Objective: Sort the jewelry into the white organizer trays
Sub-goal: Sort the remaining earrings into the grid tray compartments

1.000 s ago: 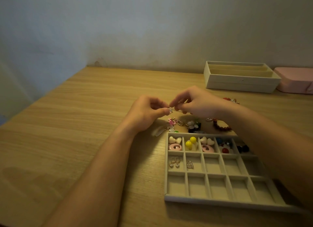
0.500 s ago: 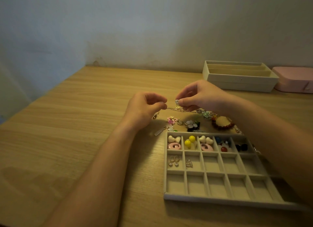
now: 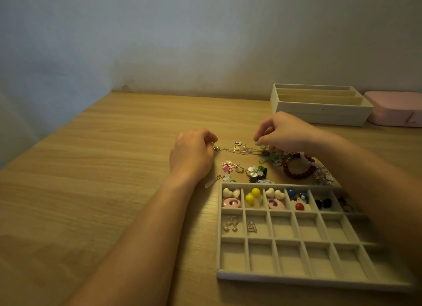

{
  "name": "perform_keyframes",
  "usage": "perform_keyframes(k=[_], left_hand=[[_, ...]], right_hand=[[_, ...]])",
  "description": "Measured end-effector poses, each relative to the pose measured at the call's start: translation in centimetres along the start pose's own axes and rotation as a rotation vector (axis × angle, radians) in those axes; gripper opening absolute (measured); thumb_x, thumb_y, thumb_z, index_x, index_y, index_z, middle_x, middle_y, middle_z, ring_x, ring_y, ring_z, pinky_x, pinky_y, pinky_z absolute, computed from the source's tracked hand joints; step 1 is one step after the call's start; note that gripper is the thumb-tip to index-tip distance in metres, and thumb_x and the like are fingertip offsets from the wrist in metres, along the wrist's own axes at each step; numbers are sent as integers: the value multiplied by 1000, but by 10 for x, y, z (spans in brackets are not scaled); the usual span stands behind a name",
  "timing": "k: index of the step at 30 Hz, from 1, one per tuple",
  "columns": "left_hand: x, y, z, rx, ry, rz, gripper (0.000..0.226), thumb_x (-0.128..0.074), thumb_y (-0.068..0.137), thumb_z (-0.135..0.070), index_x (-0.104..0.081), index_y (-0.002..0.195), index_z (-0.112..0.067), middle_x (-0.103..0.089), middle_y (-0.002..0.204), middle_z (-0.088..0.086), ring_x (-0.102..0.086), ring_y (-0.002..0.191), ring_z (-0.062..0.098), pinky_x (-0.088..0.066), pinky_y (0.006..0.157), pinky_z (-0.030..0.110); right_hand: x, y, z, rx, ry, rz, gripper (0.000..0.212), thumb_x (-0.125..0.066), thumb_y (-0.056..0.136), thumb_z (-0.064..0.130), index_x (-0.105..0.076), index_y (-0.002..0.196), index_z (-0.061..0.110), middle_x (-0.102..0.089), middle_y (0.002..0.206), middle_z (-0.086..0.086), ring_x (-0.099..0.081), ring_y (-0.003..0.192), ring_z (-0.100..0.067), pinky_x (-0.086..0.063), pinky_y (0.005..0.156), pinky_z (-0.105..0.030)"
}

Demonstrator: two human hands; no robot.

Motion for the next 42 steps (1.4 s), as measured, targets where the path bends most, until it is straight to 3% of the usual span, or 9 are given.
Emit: perform_keyframes(k=[3, 9, 12, 17, 20, 28, 32, 38, 42], left_hand=[[4, 8, -2, 63, -48, -40, 24, -56, 92, -18, -72, 99, -34, -70, 103, -9, -61, 105, 21, -51, 89, 38], [-19, 24, -20, 44, -21, 250, 45, -52, 89, 4, -71, 109, -31, -65, 112, -5, -61, 107, 18, -52, 95, 39], [-10, 38, -3, 73, -29, 240, 47, -48, 87, 9, -72, 105, -28, -66, 105, -3, -64, 101, 17, -54, 90, 36], [-19, 39, 11, -21, -31, 392, 19, -68, 92, -13, -75, 105, -26, -64, 83, -8, -60, 75, 6, -46, 67, 21], [-21, 38, 13, -73, -42, 421, 17, -75, 88, -22, -76, 103, -29, -63, 86, -3, -57, 74, 12, -49, 75, 27], [-12, 31, 20, -75, -13, 460, 14, -75, 84, -15, -74, 90, -28, -64, 83, -4, -55, 66, 7, -48, 69, 24], [-12, 26, 21, -56, -49, 485, 17, -75, 83, -9, -72, 89, -24, -66, 84, -1, -54, 60, 5, -47, 61, 18], [-13, 25, 12, -37, -88, 473, 15, -75, 85, -30, -70, 99, -27, -68, 88, -4, -63, 68, 7, -53, 69, 27], [-14, 27, 7, -92, 80, 399, 12, -79, 81, -38, -74, 89, -32, -64, 87, -12, -62, 82, 9, -50, 73, 28]], right_hand=[[3, 5, -1, -7, 19, -41, 13, -65, 97, 16, -69, 89, 25, -69, 96, 1, -66, 89, -16, -51, 66, -27], [0, 12, 14, 111, 117, -12, 12, -64, 98, 15, -69, 95, 26, -72, 99, 3, -66, 90, -11, -52, 74, -24], [-5, 15, 20, 142, 176, 2, 13, -61, 100, 14, -66, 99, 25, -73, 102, 4, -67, 95, -12, -55, 85, -28], [-17, 21, 26, 162, 192, 20, 14, -55, 103, 15, -59, 100, 28, -71, 107, 6, -64, 98, -8, -52, 85, -25], [-26, 24, 30, 161, 139, 62, 12, -56, 103, 14, -61, 102, 25, -71, 109, 4, -66, 100, -9, -53, 88, -26], [-20, 31, 30, 112, 33, -54, 11, -61, 99, 15, -69, 99, 22, -71, 101, 2, -65, 98, -15, -55, 91, -36], [-32, 25, 57, 197, 27, 26, 11, -67, 96, 17, -74, 95, 26, -69, 91, 9, -64, 87, -7, -50, 72, -23], [-49, 35, 66, 151, -106, 34, 14, -78, 88, 20, -74, 98, 27, -67, 94, 8, -64, 90, -12, -50, 74, -27], [-42, 37, 59, 106, -106, -19, 17, -86, 81, 23, -74, 92, 27, -65, 88, 10, -63, 87, -12, -48, 69, -27]])
Point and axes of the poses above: each hand's wrist, its own y-axis towards the middle knuckle, its own x-axis out of the back of the hand, z = x × y, the point moved 9 cm from there along y, towards the middle knuckle
